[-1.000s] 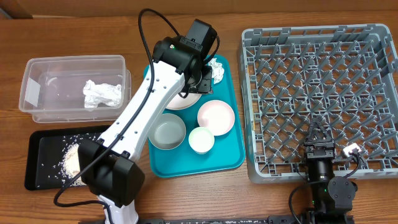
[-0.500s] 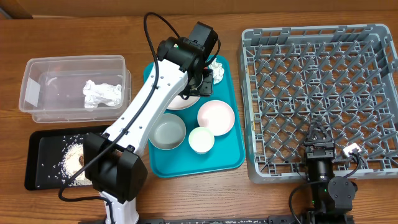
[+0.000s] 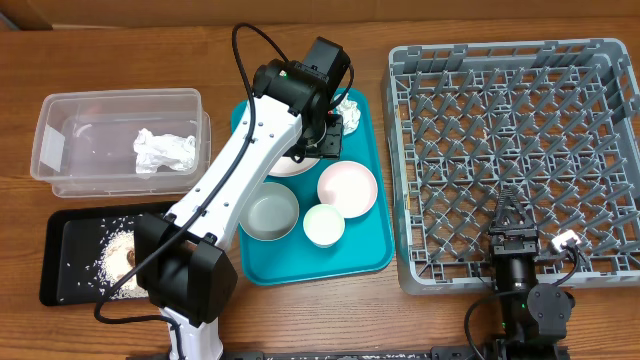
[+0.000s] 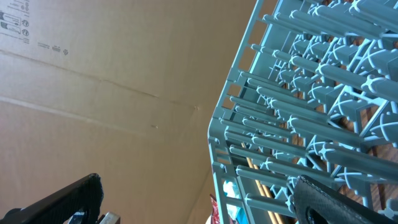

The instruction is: Sort waste into correct bins and load items into the dishwasher

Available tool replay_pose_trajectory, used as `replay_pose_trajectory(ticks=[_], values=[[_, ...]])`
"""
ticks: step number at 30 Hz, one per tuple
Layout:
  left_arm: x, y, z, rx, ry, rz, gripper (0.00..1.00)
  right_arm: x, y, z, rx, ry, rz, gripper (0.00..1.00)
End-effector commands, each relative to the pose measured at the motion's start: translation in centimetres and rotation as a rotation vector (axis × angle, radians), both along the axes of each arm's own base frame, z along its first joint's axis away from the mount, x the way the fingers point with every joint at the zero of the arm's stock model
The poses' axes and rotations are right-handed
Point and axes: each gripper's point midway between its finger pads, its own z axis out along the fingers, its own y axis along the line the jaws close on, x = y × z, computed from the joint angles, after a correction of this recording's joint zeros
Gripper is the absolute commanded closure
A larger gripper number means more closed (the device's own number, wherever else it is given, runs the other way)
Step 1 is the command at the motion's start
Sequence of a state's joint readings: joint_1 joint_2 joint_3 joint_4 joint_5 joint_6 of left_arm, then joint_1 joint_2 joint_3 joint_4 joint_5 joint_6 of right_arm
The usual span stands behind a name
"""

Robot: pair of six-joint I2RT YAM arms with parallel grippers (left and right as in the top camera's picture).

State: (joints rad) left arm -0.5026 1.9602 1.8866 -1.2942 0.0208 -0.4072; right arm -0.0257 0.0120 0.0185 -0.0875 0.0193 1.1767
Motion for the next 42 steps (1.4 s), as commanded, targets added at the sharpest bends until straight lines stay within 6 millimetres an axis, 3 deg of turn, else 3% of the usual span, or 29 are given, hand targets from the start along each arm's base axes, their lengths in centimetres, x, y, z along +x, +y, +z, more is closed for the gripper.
replay_pose_trajectory(ticks=[1, 8, 15, 26, 32, 36, 42], values=[[0.1, -0.4, -0.4, -0.006, 0.005, -0.033, 0.46, 0.0, -0.3, -0.2, -0.011, -0.002, -0.016, 0.00], [1.6, -1.3, -0.1, -0.037, -0.056, -0.032, 0.44, 0.0, -0.3, -0.2, -0.011, -0.002, -0.017, 0.00], [3.5, -1.9, 0.5, -0.062, -0.139, -0.026, 0.36, 0.0, -0.3, -0.2, -0.011, -0.003, -0.016, 0.00], [8.9, -3.6, 3.4, -0.126, -0.396, 0.004, 0.41, 0.0, -0.3, -0.2, -0.011, -0.003, -0.016, 0.00], [10.8, -4.4, 4.4, -0.163, -0.477, 0.011, 0.41, 0.0, -0.3, -0.2, -0.011, -0.003, -0.016, 0.00], [11.4, -4.8, 2.2, -0.148, -0.450, 0.010, 0.41, 0.0, -0.3, -0.2, -0.011, -0.003, -0.017, 0.00], [11.8, -5.0, -4.0, -0.094, -0.347, 0.011, 0.38, 0.0, -0.3, -0.2, -0.011, -0.002, -0.016, 0.00]])
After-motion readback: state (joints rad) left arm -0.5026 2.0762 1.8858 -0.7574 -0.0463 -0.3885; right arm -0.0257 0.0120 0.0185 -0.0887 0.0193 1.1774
